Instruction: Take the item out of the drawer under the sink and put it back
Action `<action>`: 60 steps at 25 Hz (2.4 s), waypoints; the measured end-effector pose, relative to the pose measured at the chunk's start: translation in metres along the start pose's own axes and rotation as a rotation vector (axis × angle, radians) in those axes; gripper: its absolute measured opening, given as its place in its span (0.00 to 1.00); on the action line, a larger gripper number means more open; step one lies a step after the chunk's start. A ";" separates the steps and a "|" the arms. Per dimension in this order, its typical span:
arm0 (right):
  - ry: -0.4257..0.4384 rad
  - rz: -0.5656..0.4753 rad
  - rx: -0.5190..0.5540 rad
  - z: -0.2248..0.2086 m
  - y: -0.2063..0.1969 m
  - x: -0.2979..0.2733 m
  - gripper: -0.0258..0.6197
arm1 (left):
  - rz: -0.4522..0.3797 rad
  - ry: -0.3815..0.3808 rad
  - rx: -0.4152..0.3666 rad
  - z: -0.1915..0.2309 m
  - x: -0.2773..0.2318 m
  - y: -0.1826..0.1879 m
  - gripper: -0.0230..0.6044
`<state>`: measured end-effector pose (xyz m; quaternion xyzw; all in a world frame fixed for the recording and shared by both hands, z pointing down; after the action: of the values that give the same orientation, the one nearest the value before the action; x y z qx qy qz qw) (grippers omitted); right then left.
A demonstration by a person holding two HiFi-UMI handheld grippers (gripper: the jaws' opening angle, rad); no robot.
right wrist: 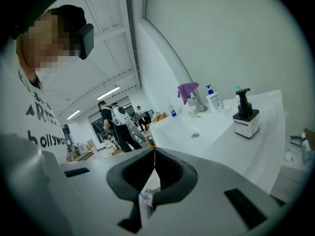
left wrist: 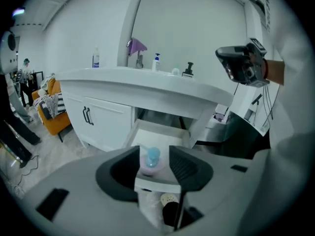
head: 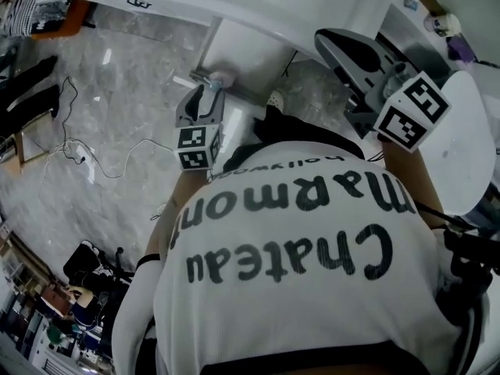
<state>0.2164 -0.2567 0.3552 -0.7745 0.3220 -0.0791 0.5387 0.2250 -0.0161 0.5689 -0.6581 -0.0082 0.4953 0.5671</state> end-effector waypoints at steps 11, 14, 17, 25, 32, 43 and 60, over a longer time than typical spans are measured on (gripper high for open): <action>-0.005 0.020 0.064 -0.006 0.009 0.011 0.06 | 0.032 0.069 0.016 0.004 -0.033 -0.010 0.30; 0.001 0.023 0.074 -0.002 0.009 0.007 0.06 | 0.023 0.082 0.000 0.008 -0.041 -0.012 0.30; -0.002 0.027 0.090 0.005 0.006 0.000 0.06 | 0.008 0.109 0.028 0.023 -0.043 -0.016 0.30; -0.018 0.018 0.110 0.005 0.005 0.002 0.06 | 0.013 0.127 0.001 0.036 -0.053 -0.019 0.30; -0.029 0.010 0.104 0.003 0.004 0.004 0.06 | 0.023 0.130 -0.029 0.034 -0.058 -0.017 0.29; -0.029 -0.003 0.120 0.005 0.008 0.003 0.06 | -0.008 0.121 0.031 0.035 -0.061 -0.009 0.17; 0.066 -0.077 0.039 0.007 0.015 -0.016 0.06 | -0.208 0.086 0.063 0.031 0.028 0.076 0.14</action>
<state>0.2009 -0.2453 0.3431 -0.7727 0.3079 -0.1317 0.5393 0.1771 -0.0045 0.4978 -0.6560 -0.0368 0.4052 0.6358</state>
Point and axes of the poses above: the fingertips, and each gripper's own axes: x backward along the fingers, z to its left, y out of its top, the point moved 3 cm from there along x, backward along the fingers, and after that the axes turned 3 degrees about -z, right-handed, at the moved point
